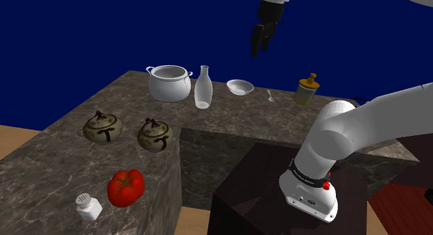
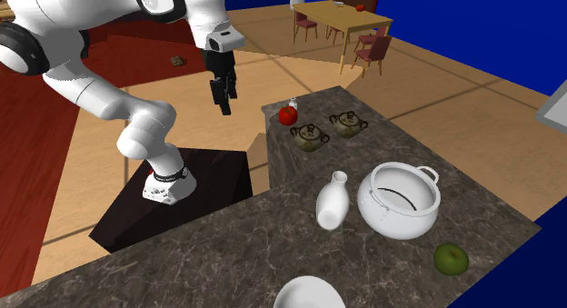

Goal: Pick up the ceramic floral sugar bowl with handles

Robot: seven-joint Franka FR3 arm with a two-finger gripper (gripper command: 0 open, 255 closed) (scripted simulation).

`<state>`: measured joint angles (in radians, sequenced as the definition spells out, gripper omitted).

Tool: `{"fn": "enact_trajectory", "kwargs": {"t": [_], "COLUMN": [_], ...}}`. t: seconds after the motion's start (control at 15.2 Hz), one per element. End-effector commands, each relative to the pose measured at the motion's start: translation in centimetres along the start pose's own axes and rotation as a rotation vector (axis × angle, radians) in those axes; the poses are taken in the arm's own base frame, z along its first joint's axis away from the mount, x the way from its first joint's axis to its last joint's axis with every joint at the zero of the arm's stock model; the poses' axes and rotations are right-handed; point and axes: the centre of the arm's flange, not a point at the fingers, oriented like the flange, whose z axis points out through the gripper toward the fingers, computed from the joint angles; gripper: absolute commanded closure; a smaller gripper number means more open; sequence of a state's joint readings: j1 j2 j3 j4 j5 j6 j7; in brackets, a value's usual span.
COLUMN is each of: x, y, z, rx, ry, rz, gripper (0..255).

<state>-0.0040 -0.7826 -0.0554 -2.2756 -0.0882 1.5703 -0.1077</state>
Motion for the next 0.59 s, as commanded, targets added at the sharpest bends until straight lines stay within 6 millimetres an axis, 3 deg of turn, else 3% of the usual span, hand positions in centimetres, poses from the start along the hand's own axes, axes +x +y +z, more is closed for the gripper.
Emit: {"fn": "enact_trajectory", "kwargs": {"t": [0.0, 0.53], "x": [0.0, 5.3], "y": [0.0, -6.6], "z": [0.0, 6.0], "rx": [0.000, 0.011], "ry": [0.000, 0.008], "rz": [0.000, 0.015], "gripper": [0, 0]}}
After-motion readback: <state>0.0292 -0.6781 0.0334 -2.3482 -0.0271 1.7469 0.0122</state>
